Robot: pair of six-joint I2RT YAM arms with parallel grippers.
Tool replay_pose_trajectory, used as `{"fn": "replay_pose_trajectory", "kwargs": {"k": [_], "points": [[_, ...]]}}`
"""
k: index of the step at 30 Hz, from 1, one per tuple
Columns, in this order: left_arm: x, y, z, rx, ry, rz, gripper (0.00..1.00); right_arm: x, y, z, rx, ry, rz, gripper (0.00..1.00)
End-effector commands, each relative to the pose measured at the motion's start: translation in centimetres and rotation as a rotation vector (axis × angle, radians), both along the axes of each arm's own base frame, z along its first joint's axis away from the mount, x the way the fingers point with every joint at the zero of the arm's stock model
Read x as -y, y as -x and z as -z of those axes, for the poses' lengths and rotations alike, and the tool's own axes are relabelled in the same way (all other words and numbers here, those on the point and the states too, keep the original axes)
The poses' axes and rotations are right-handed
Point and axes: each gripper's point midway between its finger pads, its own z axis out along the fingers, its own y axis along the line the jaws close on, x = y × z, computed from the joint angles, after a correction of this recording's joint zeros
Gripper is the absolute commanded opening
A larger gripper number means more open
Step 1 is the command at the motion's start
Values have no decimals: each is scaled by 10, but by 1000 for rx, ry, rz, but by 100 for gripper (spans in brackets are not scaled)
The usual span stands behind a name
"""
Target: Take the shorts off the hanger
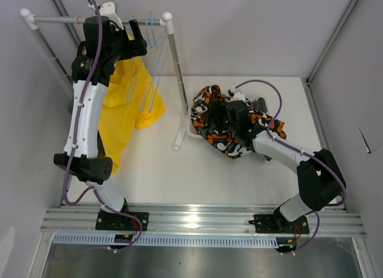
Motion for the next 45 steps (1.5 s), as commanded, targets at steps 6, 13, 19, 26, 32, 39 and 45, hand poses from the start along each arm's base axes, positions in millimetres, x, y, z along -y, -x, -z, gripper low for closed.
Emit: {"fn": "replay_pose_trajectory", "kwargs": {"k": [6, 13, 19, 26, 32, 39, 45], "points": [[-22, 52, -55, 117, -48, -56, 99, 111, -47, -52, -17, 259, 370, 99], [-61, 86, -61, 128, -81, -161, 99, 112, -26, -81, 39, 155, 276, 99], [-95, 111, -61, 142, -79, -241, 99, 92, 30, -128, 186, 75, 178, 100], [-122, 100, -41, 99, -86, -303, 99, 79, 87, -124, 175, 10, 79, 100], [-134, 71, -27, 63, -82, -336, 99, 83, 120, -119, 168, 17, 16, 99], [-136, 24, -4, -18, -60, -328, 94, 93, 137, -114, 163, 10, 10, 99], [-137, -1, 29, -98, -54, -322, 82, 100, 140, -102, 147, 42, 18, 99]]}}
